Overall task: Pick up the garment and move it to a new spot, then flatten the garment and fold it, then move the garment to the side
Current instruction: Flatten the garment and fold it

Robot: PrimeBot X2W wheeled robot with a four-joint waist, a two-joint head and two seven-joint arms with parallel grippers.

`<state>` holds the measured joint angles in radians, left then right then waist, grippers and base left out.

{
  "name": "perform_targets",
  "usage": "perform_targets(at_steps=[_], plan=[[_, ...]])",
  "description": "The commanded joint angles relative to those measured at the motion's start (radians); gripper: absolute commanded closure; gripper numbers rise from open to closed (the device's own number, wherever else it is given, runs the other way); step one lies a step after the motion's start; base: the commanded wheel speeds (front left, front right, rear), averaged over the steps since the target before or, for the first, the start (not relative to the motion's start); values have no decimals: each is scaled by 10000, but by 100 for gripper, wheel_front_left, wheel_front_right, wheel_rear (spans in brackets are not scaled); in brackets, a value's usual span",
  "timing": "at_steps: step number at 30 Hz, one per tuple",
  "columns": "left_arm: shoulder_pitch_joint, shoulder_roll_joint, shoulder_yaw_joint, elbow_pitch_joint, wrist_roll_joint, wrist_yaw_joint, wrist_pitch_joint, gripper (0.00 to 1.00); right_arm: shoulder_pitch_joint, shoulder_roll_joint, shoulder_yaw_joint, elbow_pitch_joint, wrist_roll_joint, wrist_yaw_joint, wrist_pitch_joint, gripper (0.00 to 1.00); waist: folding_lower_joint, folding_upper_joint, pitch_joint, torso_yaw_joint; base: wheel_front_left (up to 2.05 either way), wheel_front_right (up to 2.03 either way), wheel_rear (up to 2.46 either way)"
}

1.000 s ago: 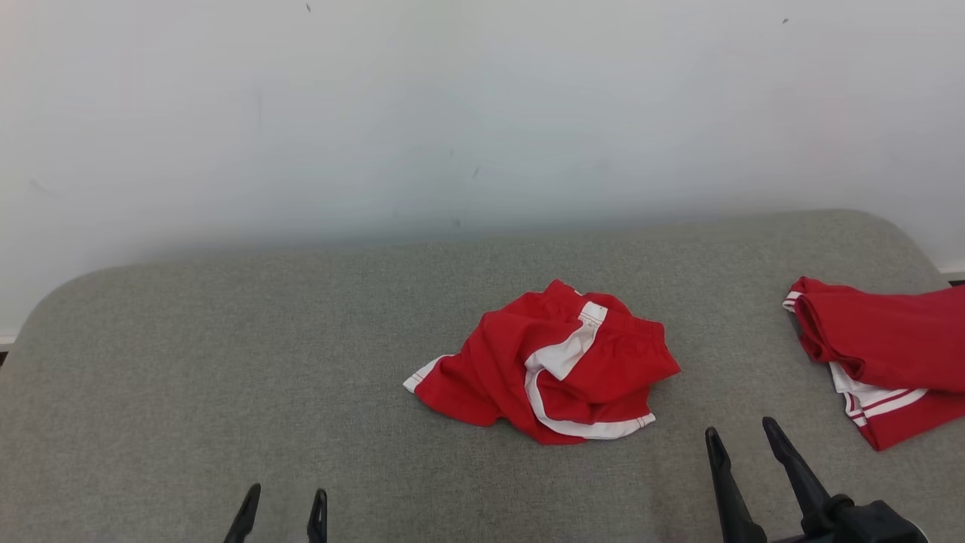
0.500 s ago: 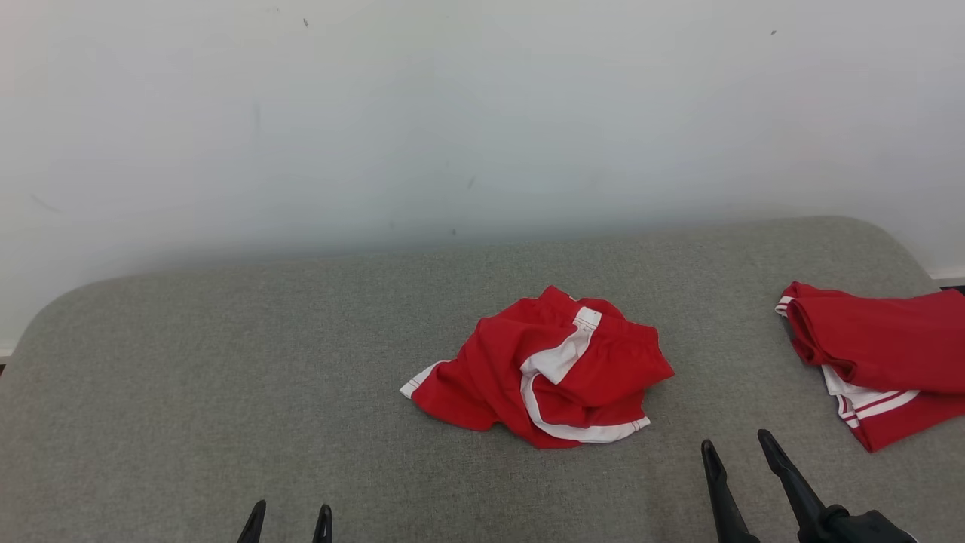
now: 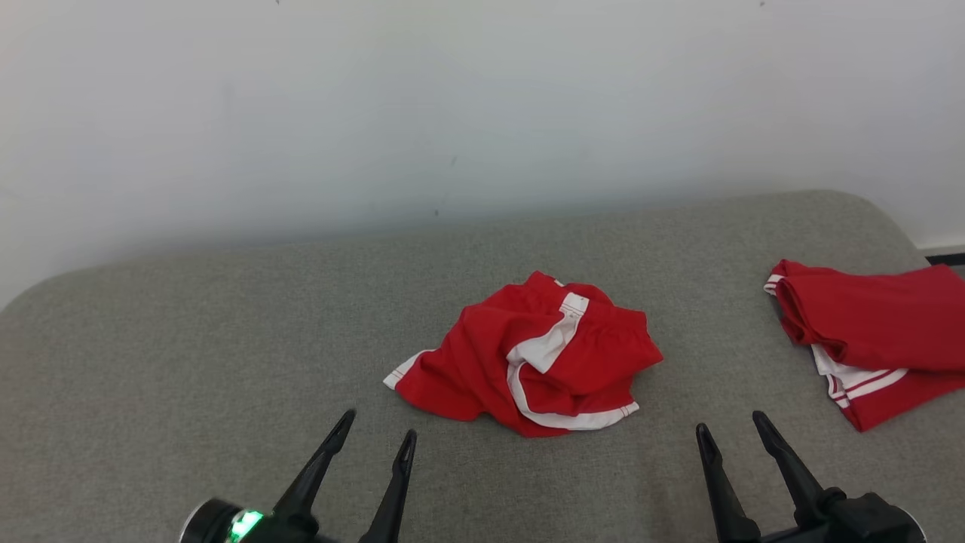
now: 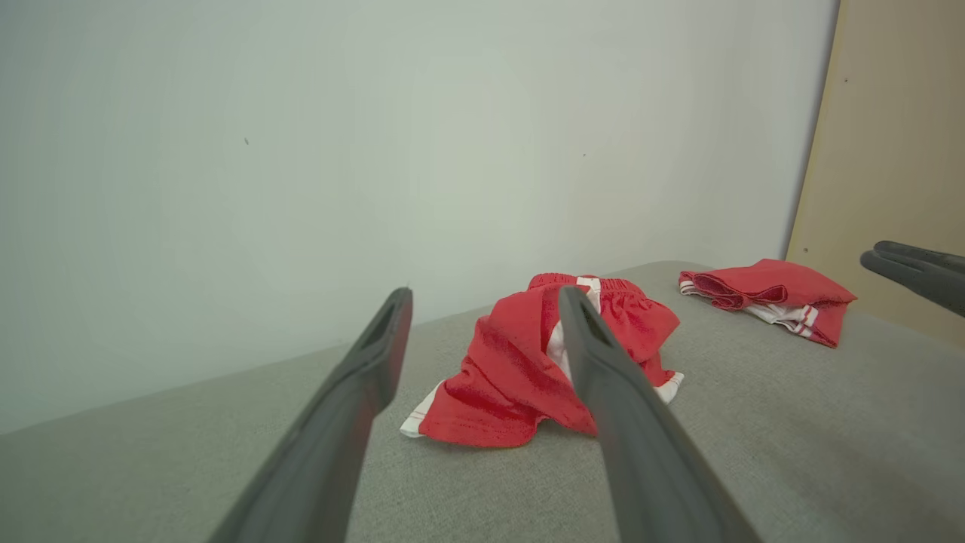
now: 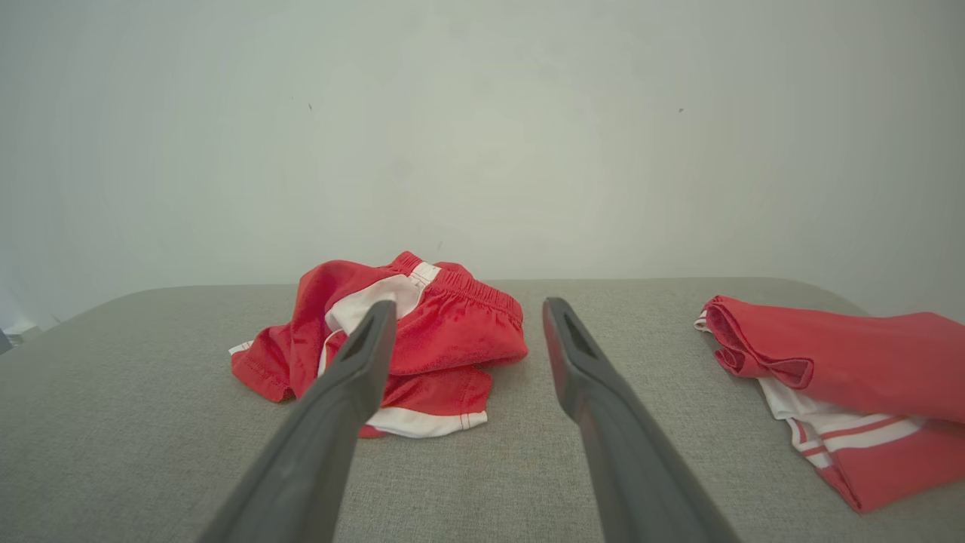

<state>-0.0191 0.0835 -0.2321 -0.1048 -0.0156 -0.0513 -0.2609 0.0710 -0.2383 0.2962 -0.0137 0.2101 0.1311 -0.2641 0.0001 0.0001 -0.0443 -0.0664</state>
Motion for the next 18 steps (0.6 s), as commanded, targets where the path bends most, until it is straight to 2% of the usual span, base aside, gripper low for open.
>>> perform_targets(at_steps=[1, 4, 7, 12, 18], plan=[[-241, 20, -57, 105, 67, -66, -53, 0, -114, -62, 23, -12, 12, -8, -5, 0, -1, -1, 270, -244, 0, 0, 0], [-1496, 75, -706, 675, 215, -457, -53, 0, -294, -153, 95, 4, 44, -8, -5, 0, -1, -1, 580, -524, 0, 0, 0], [-2742, 170, -1408, 1551, 376, -662, -44, 0, -526, -192, 119, -38, 60, -8, -5, 0, -1, -1, 990, -790, 0, 0, 0], [-5195, 360, -2837, 3227, 587, -769, 378, 0, -946, -205, 145, -109, 93, -8, -5, 0, -1, -1, 1811, -1195, 0, 0, 0], [-7821, 330, -4371, 5151, 338, -779, 1050, 0, -1368, -124, 153, -142, 113, -8, -3, 0, -1, -1, 2548, -1507, 0, 0, 0]])
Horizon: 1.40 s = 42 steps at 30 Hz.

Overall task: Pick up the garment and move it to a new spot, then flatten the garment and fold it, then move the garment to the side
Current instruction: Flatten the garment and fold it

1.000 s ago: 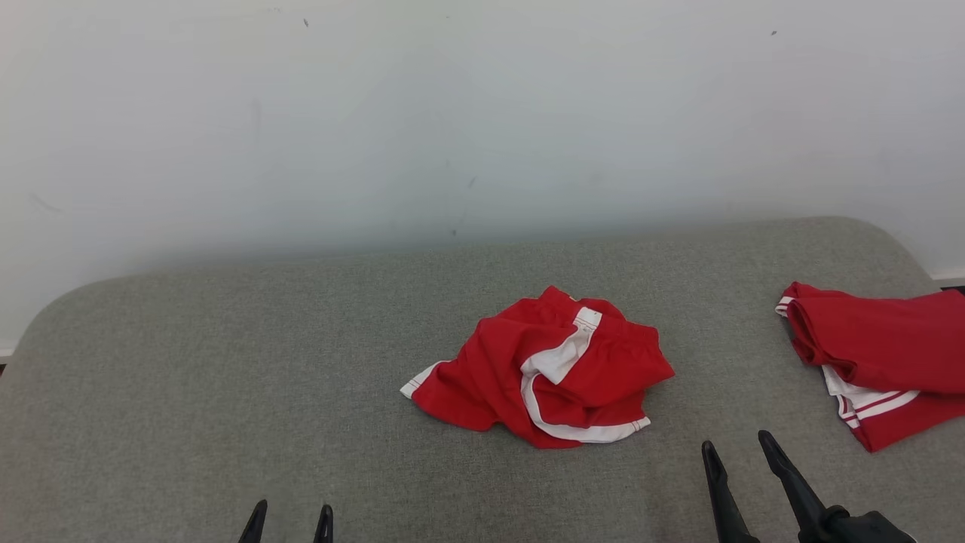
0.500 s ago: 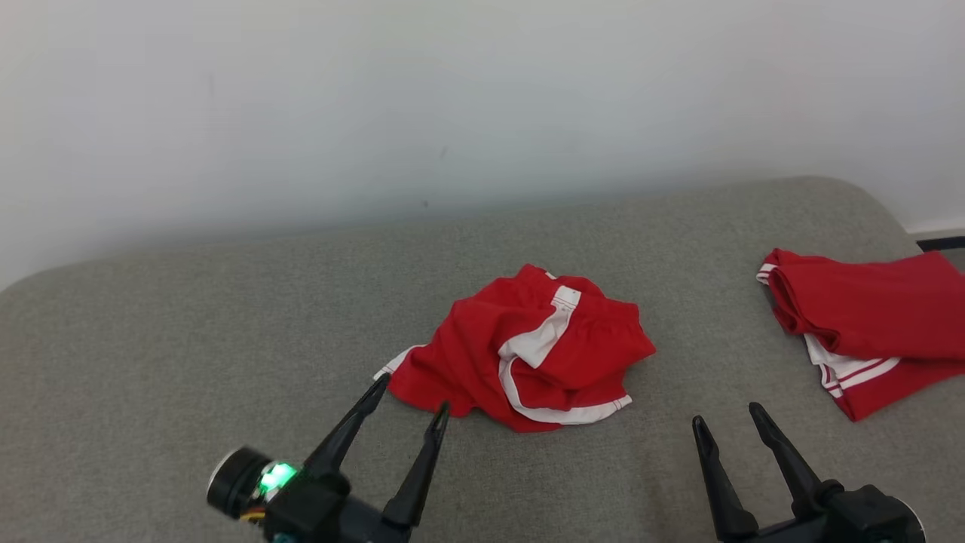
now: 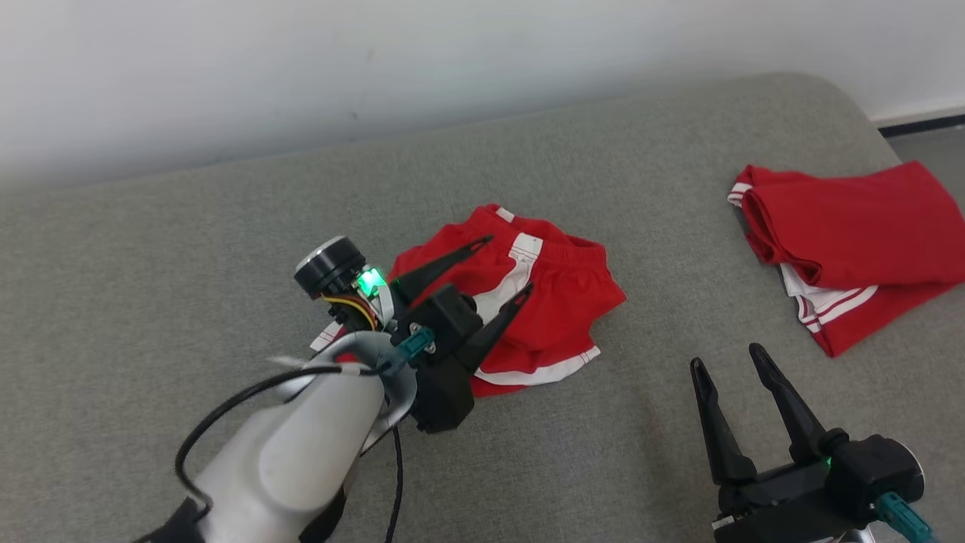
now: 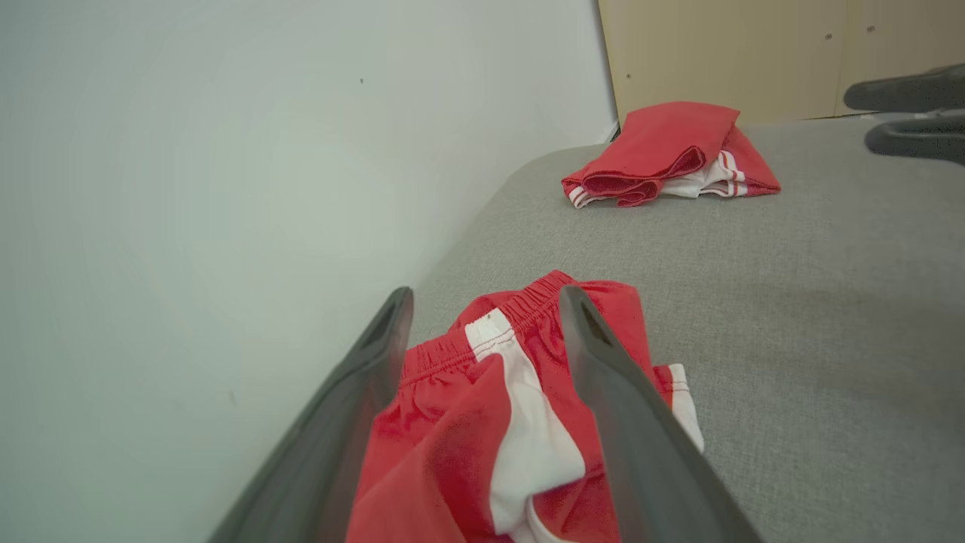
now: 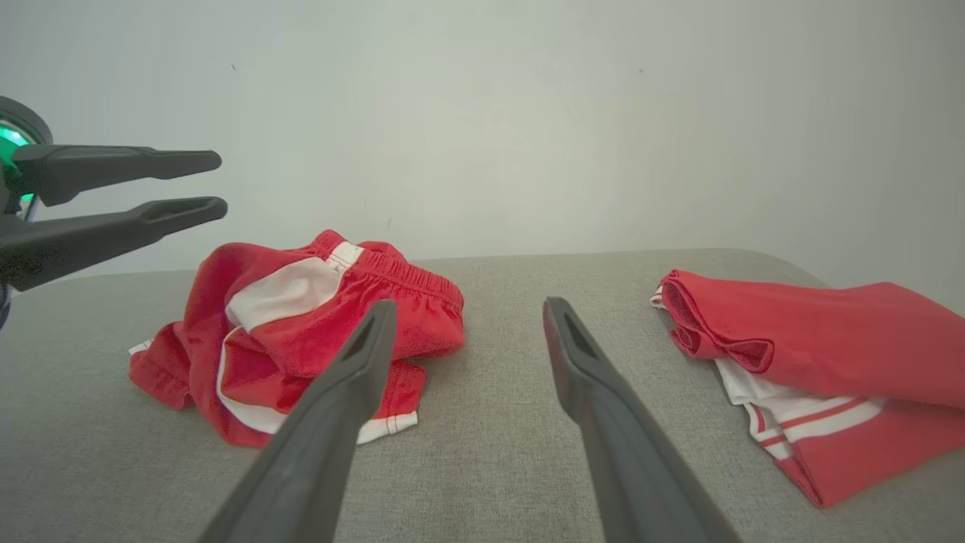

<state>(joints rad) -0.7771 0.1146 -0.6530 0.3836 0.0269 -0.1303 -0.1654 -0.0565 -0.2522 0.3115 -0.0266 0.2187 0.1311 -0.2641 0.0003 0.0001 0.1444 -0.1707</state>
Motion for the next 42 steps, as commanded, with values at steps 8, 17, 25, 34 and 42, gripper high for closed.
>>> perform_targets(at_steps=[8, 17, 25, 34, 42], plan=[[-2458, -387, -1174, 2611, -187, 8, 650, 0, -529, 162, 85, -41, 110, -8, -5, 0, -3, -1, 1399, -714, 0, 0, 0], [-3713, -589, -2774, 4018, -583, 8, 822, 0, -798, 198, 175, -2, 169, -8, -5, 0, -3, -1, 1752, -838, 0, 0, 0], [-4139, -641, -3571, 4965, -706, 67, 1105, 75, -944, 268, 294, 62, 307, -8, -4, 0, -3, -1, 1843, -980, 0, 0, 0], [-3835, -638, -3816, 4691, -1813, 235, 622, 100, -774, 322, 259, 164, 370, -8, -4, 0, -3, -1, 1462, -967, 0, 0, 0], [-3354, -637, -2448, 3498, -4922, 1142, -125, 100, -435, 356, 318, 339, 410, -8, -4, 0, -3, -1, 476, -856, 0, 0, 0]])
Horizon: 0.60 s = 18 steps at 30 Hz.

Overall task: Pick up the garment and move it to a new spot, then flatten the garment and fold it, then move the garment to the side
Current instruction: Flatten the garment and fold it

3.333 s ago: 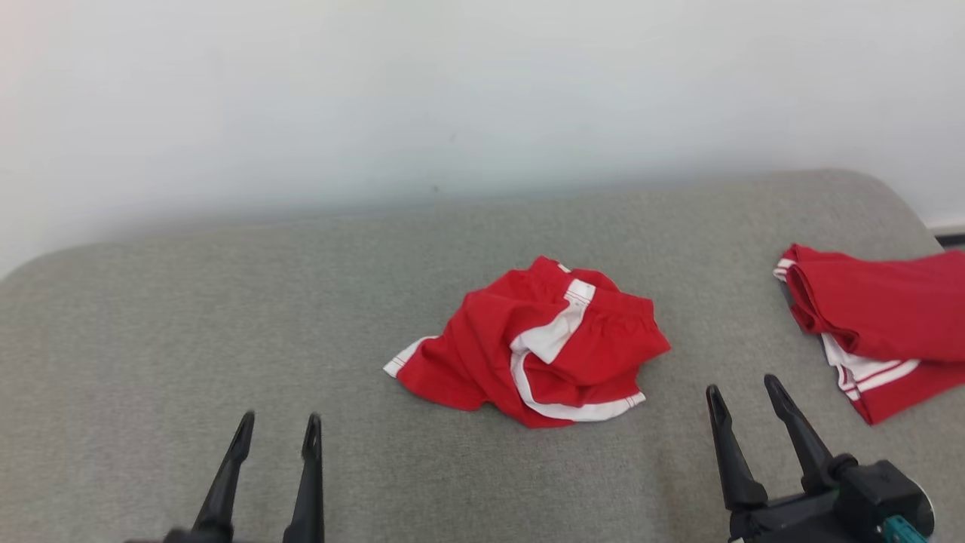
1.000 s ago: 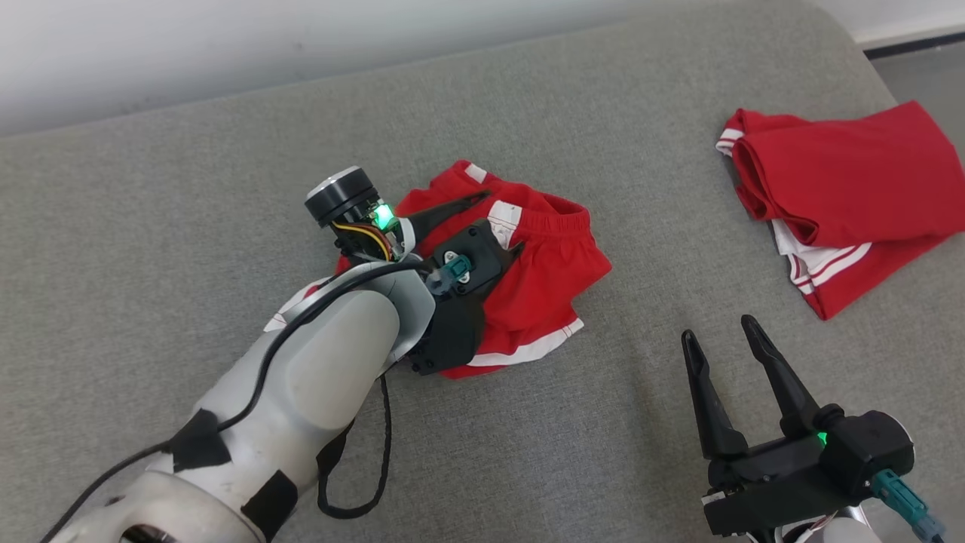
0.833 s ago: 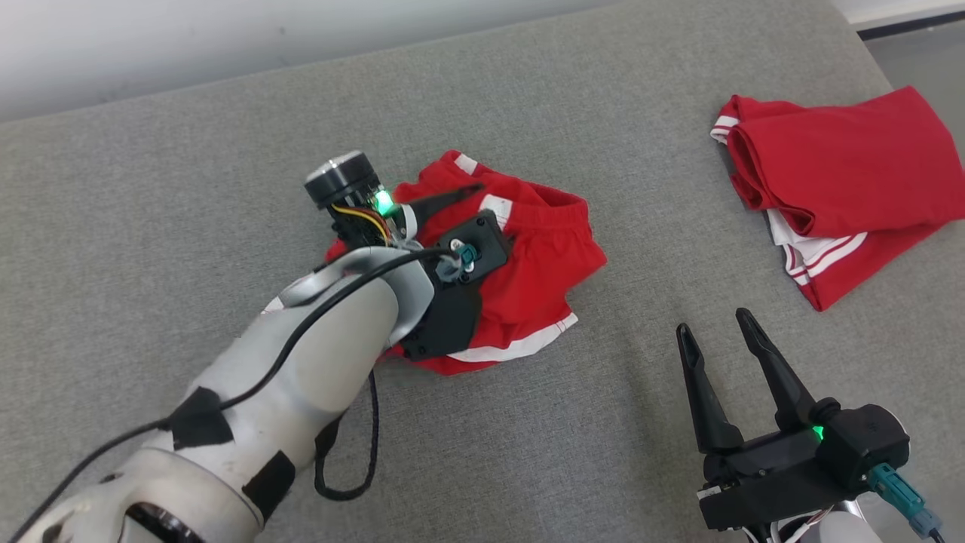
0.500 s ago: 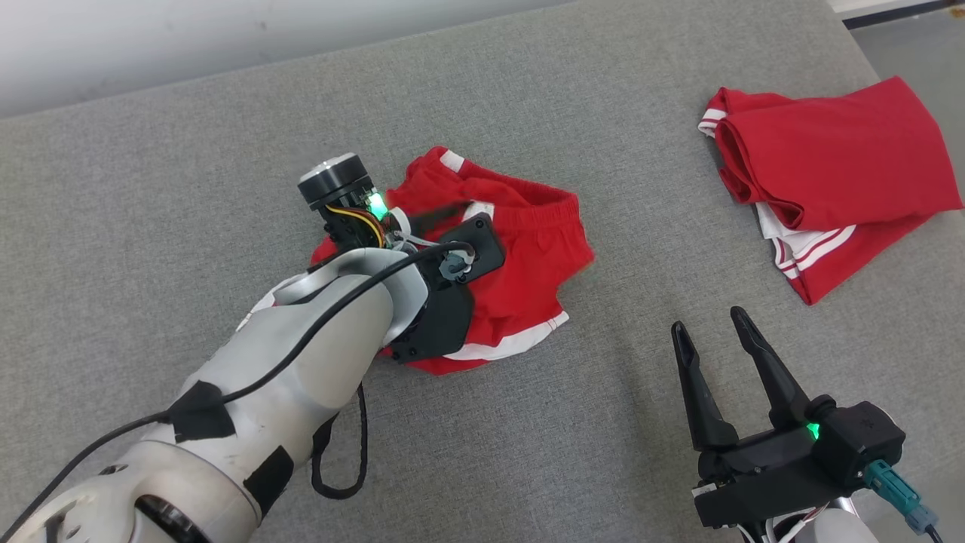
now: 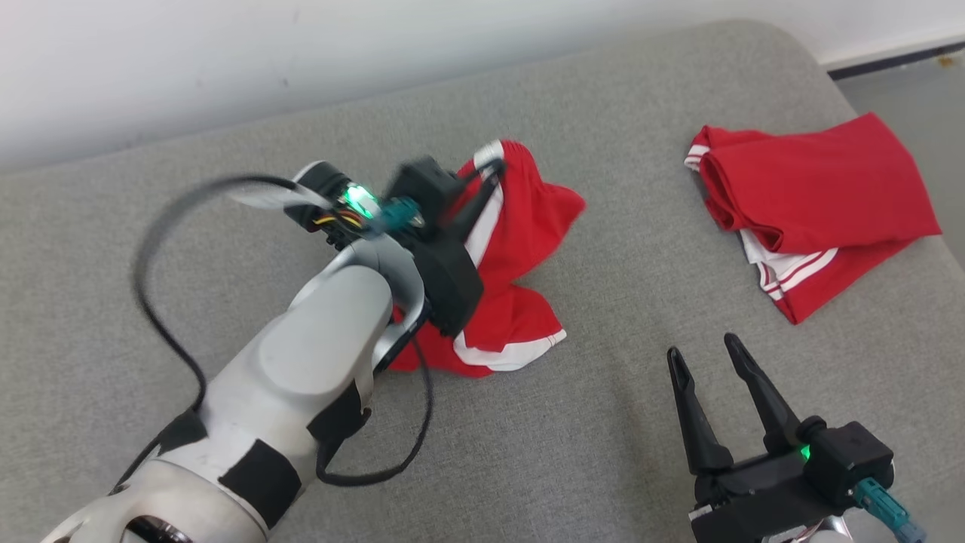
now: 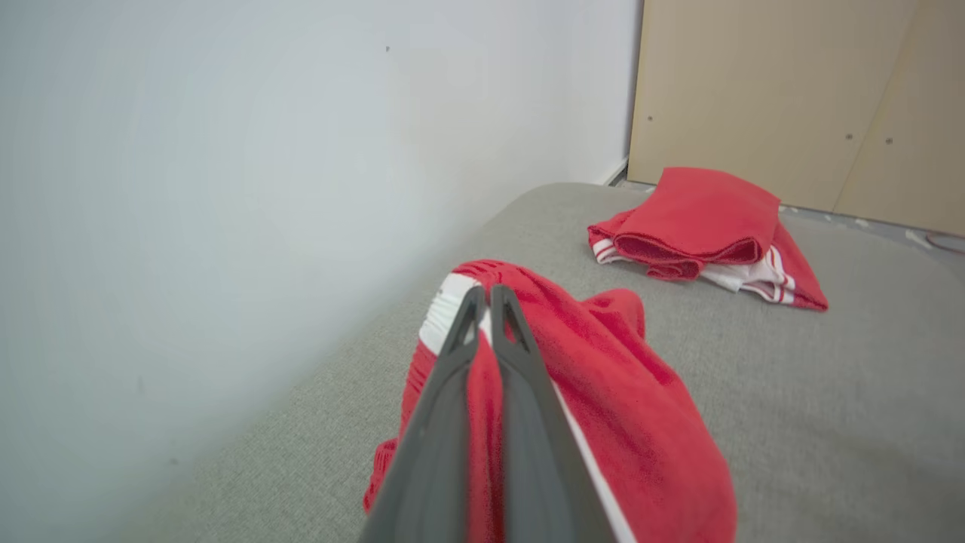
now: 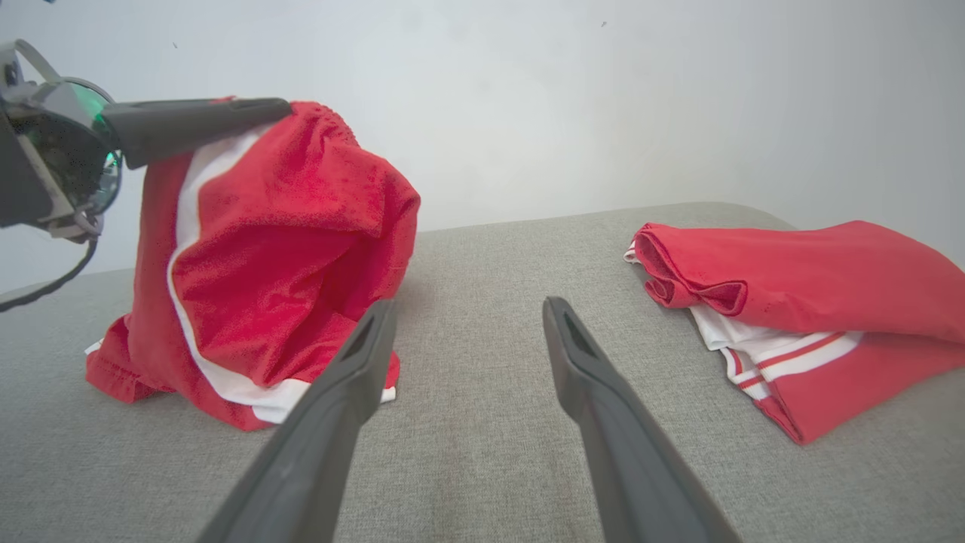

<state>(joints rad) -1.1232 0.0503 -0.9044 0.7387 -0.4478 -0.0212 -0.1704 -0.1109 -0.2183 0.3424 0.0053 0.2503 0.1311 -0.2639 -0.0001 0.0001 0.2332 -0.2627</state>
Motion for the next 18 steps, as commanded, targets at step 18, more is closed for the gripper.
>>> perform_targets(at_steps=[18], plan=[[535, 291, 1363, -1406, -2297, 3816, -733, 100, 917, -317, -131, -7, 59, -8, -5, 0, 1, -1, -1750, 855, 0, 0, 0]])
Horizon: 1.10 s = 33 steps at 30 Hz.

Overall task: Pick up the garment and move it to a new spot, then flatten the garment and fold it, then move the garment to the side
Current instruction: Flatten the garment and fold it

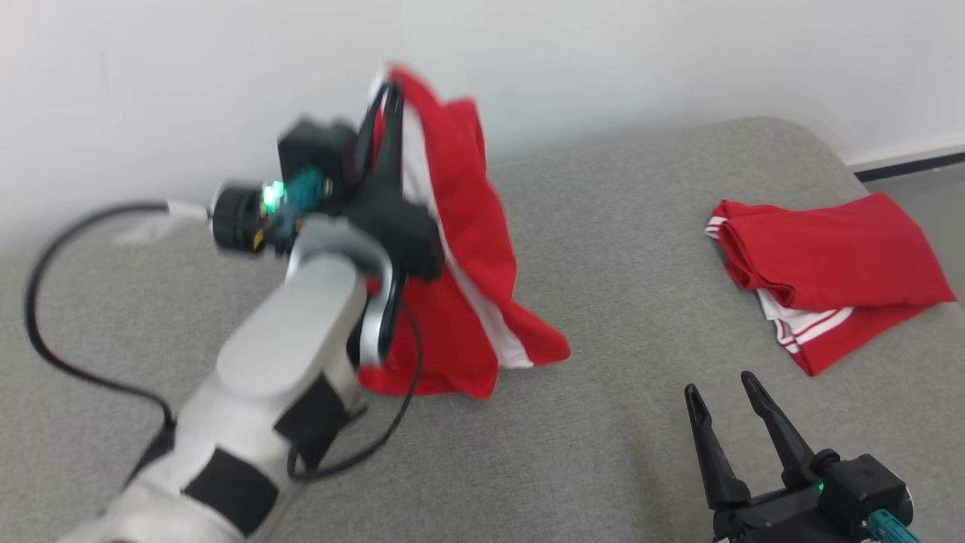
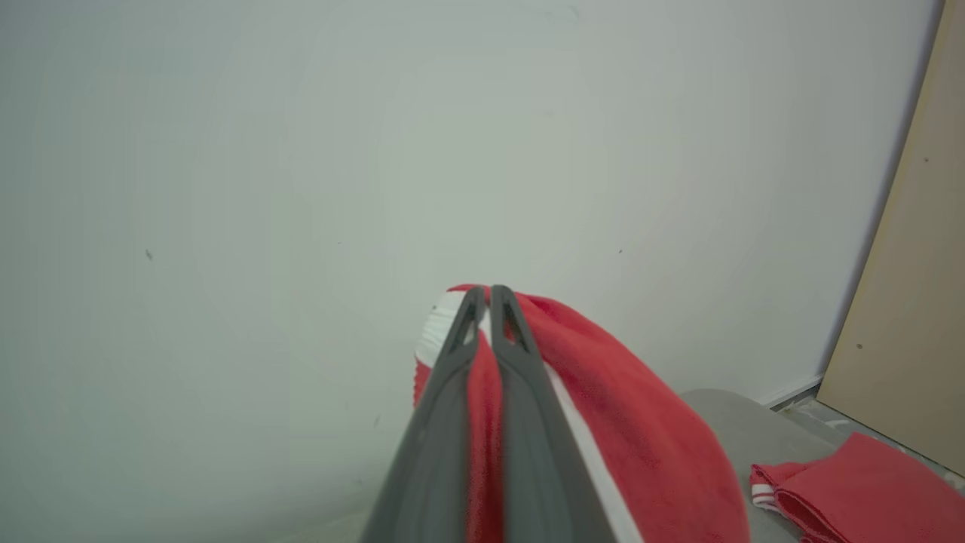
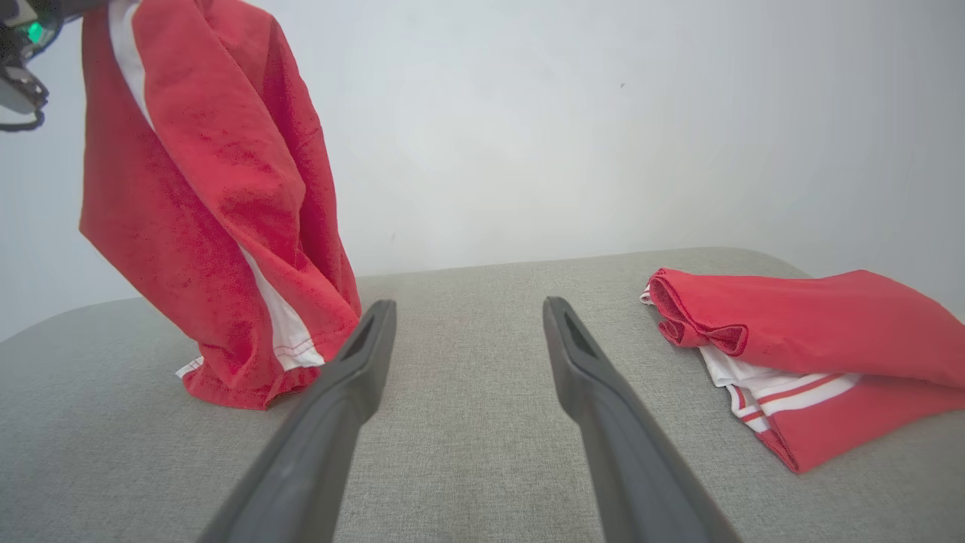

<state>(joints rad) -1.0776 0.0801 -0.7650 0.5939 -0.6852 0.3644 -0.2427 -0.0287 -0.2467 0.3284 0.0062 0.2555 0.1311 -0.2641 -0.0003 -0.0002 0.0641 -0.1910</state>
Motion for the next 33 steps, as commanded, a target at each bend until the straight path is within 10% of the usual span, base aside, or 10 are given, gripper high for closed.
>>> perform_targets(at_steps=[1, 13, 14, 15, 16, 27, 33], plan=[[334, 52, -67, 26, 54, 47, -10, 100, 100, -45, 5, -33, -2, -8, -4, 0, 3, 2, -8, 186, 0, 0, 0], [3851, 350, -1048, -138, 147, -64, -163, 100, 2, -173, -84, -52, 19, -8, -4, 0, 3, 2, 432, 436, 0, 0, 0], [4003, 395, -1155, -252, 233, -94, -177, 78, 10, -174, -90, -36, 14, -8, -4, 0, 3, 2, 409, 449, 0, 0, 0], [4127, 443, -1281, -410, 335, -90, -187, 27, 22, -168, -98, -22, 6, -8, -3, 0, 3, 2, 373, 469, 0, 0, 0], [4257, 515, -1421, -558, 414, -80, -192, 2, 44, -153, -95, -14, -3, -8, -4, 0, 3, 2, 330, 485, 0, 0, 0], [4468, 2187, -2123, -3328, 1222, 145, 610, 0, 327, 15, -202, -31, -51, -8, -4, 0, 3, 2, 12, 707, 0, 0, 0], [3647, 2871, -2451, -3370, 1251, -557, 1961, 0, 110, 45, -35, -42, -23, -8, -3, 0, 3, 2, 130, 621, 0, 0, 0]])
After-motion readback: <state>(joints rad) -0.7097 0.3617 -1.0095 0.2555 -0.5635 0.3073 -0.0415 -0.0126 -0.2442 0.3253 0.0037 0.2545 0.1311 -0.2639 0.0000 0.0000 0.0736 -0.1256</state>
